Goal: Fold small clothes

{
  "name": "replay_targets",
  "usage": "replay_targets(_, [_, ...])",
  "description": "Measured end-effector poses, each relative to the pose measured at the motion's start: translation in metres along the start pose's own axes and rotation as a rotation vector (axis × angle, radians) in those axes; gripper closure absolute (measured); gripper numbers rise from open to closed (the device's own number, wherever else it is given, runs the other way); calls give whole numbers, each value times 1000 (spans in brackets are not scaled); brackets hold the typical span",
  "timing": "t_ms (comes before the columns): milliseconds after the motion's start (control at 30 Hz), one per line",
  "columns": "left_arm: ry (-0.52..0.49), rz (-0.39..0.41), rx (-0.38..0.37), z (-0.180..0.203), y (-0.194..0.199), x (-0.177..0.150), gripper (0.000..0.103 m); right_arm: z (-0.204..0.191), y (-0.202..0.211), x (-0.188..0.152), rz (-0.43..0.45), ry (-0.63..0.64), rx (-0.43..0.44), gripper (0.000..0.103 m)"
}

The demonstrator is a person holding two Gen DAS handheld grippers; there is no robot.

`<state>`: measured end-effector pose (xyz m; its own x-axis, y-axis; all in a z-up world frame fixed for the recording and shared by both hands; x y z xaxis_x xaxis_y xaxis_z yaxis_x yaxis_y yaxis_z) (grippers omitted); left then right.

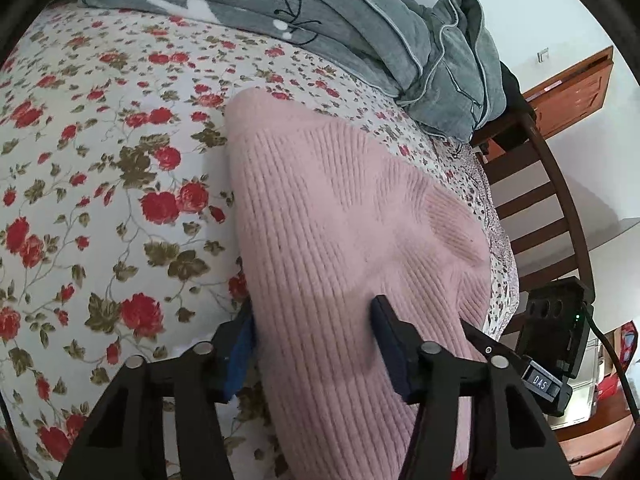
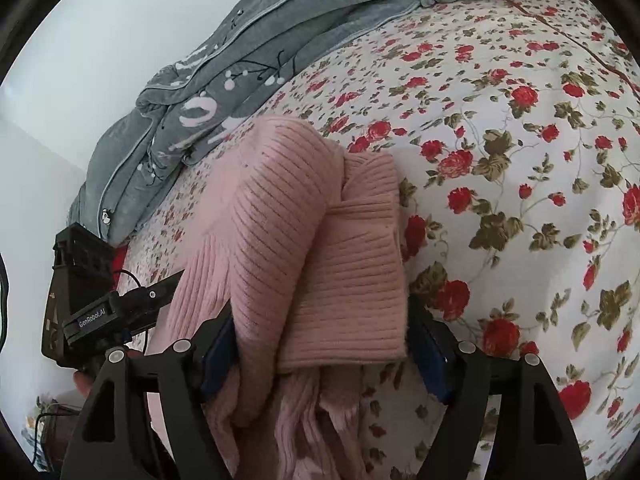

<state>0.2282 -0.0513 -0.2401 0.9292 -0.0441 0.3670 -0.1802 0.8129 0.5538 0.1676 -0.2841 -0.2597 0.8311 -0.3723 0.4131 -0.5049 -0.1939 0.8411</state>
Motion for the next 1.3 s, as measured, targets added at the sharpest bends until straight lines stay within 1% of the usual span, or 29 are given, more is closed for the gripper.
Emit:
replay_targets(33, [-4, 5, 1, 2, 1, 0, 59, -2, 0, 0, 3, 3, 23, 50])
replay_targets(67, [-13, 11, 6, 5, 3, 0, 61, -3, -1, 1, -9, -4, 65, 53])
replay_targets(133, [-31, 19, 8, 10, 6, 0, 65, -2, 0, 2, 5, -31, 76, 61])
replay_targets(200, [-42, 24, -2, 15, 11, 1, 67, -2, 5, 2, 28, -42, 74, 64])
replay_targets(233, [-43, 36, -22, 18, 17, 2, 68, -4, 9, 1, 44, -40, 71, 66])
replay_targets(300, [-46, 50, -46, 23, 28, 4, 68, -13, 19, 1, 80, -14, 53, 67])
replay_targets(333, [-51, 58, -44, 25, 32, 5, 68, -18, 24, 2, 93, -3, 53, 68])
replay_targets(400, [-64, 85, -23, 27, 47, 10, 68, -33, 28, 5, 104, 6, 84, 68])
replay_targets(500, [-54, 119, -4, 22, 73, 19, 68, -57, 25, 15, 114, 24, 123, 68])
replay_targets(633, [-50, 164, 61, 11, 106, 36, 68, -92, 14, 28, 121, 55, 173, 68])
replay_targets(667, [-49, 175, 86, 5, 116, 43, 67, -106, 9, 33, 120, 68, 186, 68])
replay_targets(767, [-35, 194, 122, -13, 133, 56, 67, -133, -10, 41, 109, 96, 214, 68])
replay_targets(867, [-6, 204, 141, -38, 139, 65, 67, -151, -32, 49, 84, 101, 238, 68])
replay_targets(933, [16, 200, 151, -55, 135, 71, 67, -161, -51, 54, 71, 116, 227, 68])
replay_targets(1000, [39, 190, 161, -73, 129, 77, 66, -169, -68, 56, 64, 138, 197, 68])
replay_targets(1033, [56, 184, 164, -84, 123, 79, 66, -171, -76, 57, 63, 151, 175, 68])
replay_targets(1100, [79, 169, 174, -98, 113, 78, 64, -172, -95, 56, 50, 186, 103, 66])
replay_targets(1133, [83, 163, 176, -104, 107, 77, 61, -168, -101, 55, 42, 193, 84, 63])
replay_targets(1167, [75, 164, 175, -105, 106, 76, 58, -163, -103, 54, 41, 190, 85, 59])
replay_targets(1200, [54, 164, 171, -105, 106, 75, 54, -158, -103, 55, 46, 180, 90, 56])
replay_targets(1233, [41, 163, 172, -104, 107, 75, 52, -153, -100, 56, 48, 176, 79, 50])
replay_targets(1267, [22, 159, 178, -102, 108, 74, 51, -149, -96, 57, 55, 170, 62, 46])
replay_targets(1300, [15, 158, 184, -101, 111, 72, 48, -145, -89, 58, 64, 163, 50, 46])
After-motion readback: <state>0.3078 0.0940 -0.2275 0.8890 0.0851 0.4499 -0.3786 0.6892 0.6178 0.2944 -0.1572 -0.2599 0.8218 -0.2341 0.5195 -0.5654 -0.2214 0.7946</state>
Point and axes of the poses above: each gripper's, at about its wrist camera, not at the fingertips, and y roughly against the way its jaws point, z to its right, x to its top, the point moved 3 cm from there along -y, roughly the way its jaws point, and after that the axes turned 15 degrees about -x, right-handed, at the moved point
